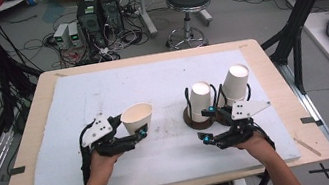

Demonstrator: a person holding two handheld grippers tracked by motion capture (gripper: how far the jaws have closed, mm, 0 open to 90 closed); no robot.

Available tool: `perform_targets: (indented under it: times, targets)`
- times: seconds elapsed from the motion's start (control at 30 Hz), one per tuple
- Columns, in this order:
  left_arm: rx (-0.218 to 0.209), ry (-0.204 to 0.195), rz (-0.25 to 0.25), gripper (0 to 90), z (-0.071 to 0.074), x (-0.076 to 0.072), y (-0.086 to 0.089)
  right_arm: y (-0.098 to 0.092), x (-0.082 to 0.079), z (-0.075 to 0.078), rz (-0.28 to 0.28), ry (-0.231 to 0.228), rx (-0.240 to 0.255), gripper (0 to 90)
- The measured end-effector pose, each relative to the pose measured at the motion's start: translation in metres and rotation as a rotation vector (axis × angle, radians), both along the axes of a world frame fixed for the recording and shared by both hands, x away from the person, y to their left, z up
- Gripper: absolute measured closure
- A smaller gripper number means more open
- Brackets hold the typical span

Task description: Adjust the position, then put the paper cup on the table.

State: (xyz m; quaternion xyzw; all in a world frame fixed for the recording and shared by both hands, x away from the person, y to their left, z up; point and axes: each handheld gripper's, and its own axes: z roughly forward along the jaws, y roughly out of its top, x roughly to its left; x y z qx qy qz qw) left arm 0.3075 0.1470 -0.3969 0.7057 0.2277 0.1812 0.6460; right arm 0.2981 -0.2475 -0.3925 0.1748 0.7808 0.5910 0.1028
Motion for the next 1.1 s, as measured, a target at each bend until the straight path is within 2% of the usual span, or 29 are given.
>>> perform_targets:
  times: [0.2, 0.4, 0.57, 0.67, 0.93, 1.1]
  targets:
    - [-0.007, -0.002, 0.04, 37.6, 0.001, 0.0, 0.009, -0.004, 0.001, -0.001, -0.016, 0.007, 0.023, 22.0]
    - [-0.013, -0.023, 0.053, 37.6, 0.005, -0.001, 0.011, -0.005, 0.0, 0.001, -0.02, -0.008, 0.018, 22.0]
    - [-0.018, -0.033, 0.063, 37.6, 0.005, 0.0, 0.013, -0.007, -0.001, 0.001, -0.023, -0.004, 0.016, 21.9]
    - [-0.031, -0.031, 0.092, 37.6, 0.004, 0.003, 0.016, -0.009, -0.001, 0.0, -0.032, -0.005, 0.015, 22.0]
    - [-0.03, -0.02, 0.19, 37.6, -0.004, 0.011, 0.032, -0.011, -0.001, 0.001, -0.039, -0.006, 0.004, 22.0]
    - [-0.043, -0.031, 0.244, 37.3, -0.002, 0.018, 0.039, -0.011, -0.001, -0.001, -0.033, -0.006, 0.002, 22.0]
